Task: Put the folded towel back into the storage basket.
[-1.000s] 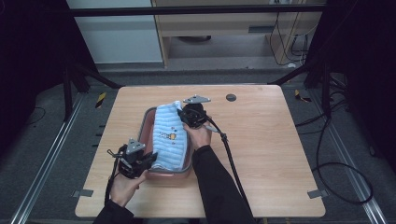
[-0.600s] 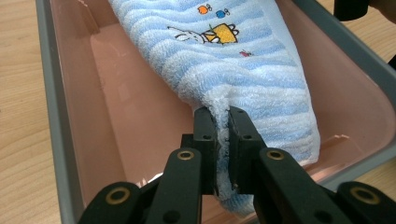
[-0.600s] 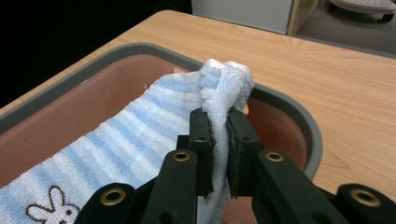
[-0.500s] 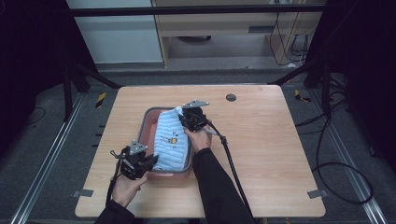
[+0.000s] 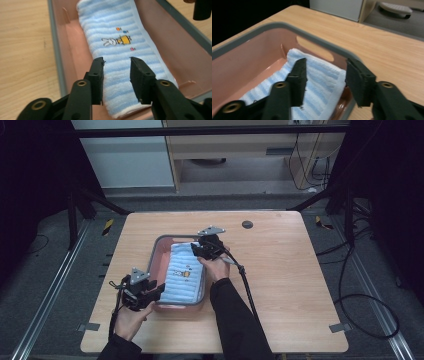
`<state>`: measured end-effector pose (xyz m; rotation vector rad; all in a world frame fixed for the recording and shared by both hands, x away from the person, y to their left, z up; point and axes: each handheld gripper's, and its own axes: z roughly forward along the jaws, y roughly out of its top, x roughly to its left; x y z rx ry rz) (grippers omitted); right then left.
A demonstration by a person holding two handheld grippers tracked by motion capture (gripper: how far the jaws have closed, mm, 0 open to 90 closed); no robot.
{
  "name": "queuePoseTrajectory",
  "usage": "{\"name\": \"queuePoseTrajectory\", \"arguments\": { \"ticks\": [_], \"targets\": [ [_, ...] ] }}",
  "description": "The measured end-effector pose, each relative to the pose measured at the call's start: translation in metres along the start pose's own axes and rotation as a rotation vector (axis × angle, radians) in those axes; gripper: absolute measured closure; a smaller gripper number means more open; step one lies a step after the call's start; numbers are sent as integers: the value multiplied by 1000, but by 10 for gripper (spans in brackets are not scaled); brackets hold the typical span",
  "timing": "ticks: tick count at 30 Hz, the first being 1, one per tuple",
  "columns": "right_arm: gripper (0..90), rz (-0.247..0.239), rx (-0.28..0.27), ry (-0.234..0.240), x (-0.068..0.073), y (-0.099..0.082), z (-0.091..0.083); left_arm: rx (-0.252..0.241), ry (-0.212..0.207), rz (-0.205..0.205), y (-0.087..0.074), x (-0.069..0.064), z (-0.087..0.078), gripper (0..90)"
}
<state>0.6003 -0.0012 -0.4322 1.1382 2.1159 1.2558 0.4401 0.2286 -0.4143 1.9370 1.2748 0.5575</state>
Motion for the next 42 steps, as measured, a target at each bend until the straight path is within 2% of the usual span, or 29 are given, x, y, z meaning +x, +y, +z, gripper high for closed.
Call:
{"name": "queuePoseTrajectory", "arguments": {
  "ticks": [4, 10, 13, 19, 32, 35, 42],
  "targets": [
    [410, -2, -35, -20, -7, 5, -15, -55, 6, 1, 4, 7, -11, 553],
    [280, 28, -75, -37, -25, 6, -47, -113, -6, 3, 7, 15, -20, 427],
    [237, 34, -91, -39, -34, 3, -63, -147, -15, 21, 7, 19, -23, 366],
    [192, 57, -100, -51, -54, -12, -97, -184, 7, 34, 6, 29, -26, 277],
    [182, 121, -86, -88, -101, -74, -154, -177, 85, 22, -4, 61, -27, 213],
    [183, 124, -76, -105, -110, -89, -167, -171, 114, -1, -9, 70, -26, 207],
    [183, 147, -69, -132, -124, -110, -184, -134, 150, -26, -20, 89, -20, 211]
  ]
}}
